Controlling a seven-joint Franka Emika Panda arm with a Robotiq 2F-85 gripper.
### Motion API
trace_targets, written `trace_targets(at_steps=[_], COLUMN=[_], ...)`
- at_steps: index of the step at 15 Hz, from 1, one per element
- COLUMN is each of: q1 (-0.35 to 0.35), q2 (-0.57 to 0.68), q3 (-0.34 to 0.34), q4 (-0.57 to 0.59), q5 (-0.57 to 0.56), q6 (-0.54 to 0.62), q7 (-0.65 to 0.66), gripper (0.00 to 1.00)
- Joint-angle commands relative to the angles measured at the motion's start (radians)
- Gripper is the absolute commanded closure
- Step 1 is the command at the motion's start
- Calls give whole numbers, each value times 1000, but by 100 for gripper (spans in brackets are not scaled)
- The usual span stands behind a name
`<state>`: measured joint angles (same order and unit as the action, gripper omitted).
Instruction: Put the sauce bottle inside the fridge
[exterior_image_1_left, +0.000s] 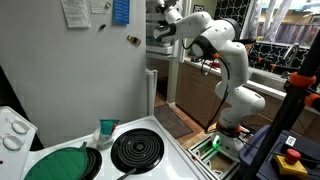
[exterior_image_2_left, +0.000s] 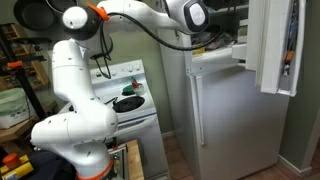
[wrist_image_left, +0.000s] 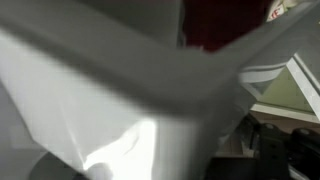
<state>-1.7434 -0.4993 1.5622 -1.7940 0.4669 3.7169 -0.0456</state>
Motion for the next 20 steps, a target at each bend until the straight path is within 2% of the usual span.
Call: trace_targets(at_steps=[1,4,9,12,14,20], q1=[-30,8,113,205,296,585], q2=[-49,7,128,216,253,287], q3=[-37,-58,-77,-103,-161,-403], q4=[33,38,37,39,36,53], q5=[-10,-59,-171,-225,-243,-225], q6=[-31,-37,-96,-128,-194,-389], q7=[102,131,195,211,199,190], gripper=[0,0,0,0,0,0])
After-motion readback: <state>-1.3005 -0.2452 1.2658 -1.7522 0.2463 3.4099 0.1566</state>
